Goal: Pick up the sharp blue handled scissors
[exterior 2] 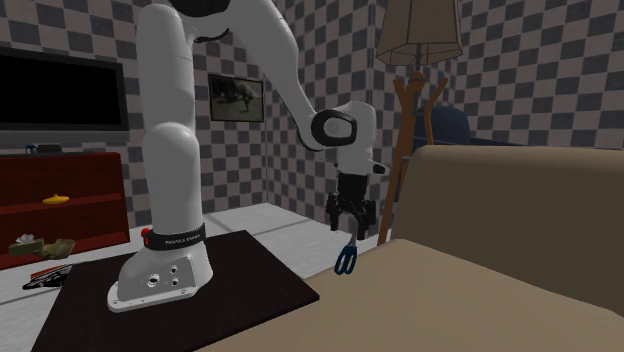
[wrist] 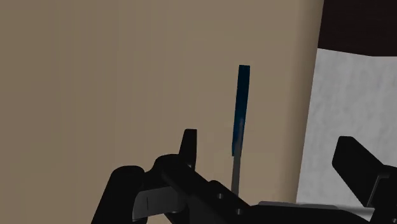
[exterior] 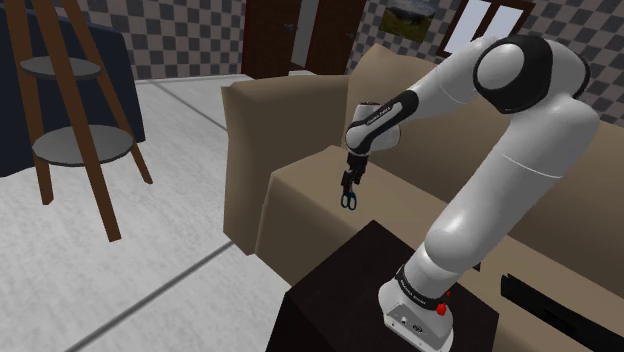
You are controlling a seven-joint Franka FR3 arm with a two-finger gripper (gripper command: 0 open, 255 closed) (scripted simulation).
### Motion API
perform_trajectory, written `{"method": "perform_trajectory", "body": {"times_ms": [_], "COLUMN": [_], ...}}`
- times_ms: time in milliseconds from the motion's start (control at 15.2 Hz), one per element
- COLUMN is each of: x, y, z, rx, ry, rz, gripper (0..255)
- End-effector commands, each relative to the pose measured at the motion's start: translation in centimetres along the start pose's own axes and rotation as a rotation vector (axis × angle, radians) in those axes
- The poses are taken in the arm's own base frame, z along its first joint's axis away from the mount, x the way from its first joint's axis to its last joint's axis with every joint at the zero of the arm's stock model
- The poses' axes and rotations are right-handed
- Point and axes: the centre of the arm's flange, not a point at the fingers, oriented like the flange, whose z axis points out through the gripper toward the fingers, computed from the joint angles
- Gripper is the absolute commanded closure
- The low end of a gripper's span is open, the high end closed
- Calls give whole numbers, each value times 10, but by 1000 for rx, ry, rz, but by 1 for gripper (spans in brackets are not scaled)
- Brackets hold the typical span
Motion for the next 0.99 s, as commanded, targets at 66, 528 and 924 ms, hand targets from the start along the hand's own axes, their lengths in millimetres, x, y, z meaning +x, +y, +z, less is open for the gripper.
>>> {"method": "perform_trajectory", "body": {"times_ms": [66, 528, 924], "x": [6, 11, 10], "y": [4, 3, 3], "z": [17, 41, 41], "rx": [-3, -3, -3], "ry": [2, 2, 2], "rz": [-4, -4, -4], "gripper": [0, 255, 255]}}
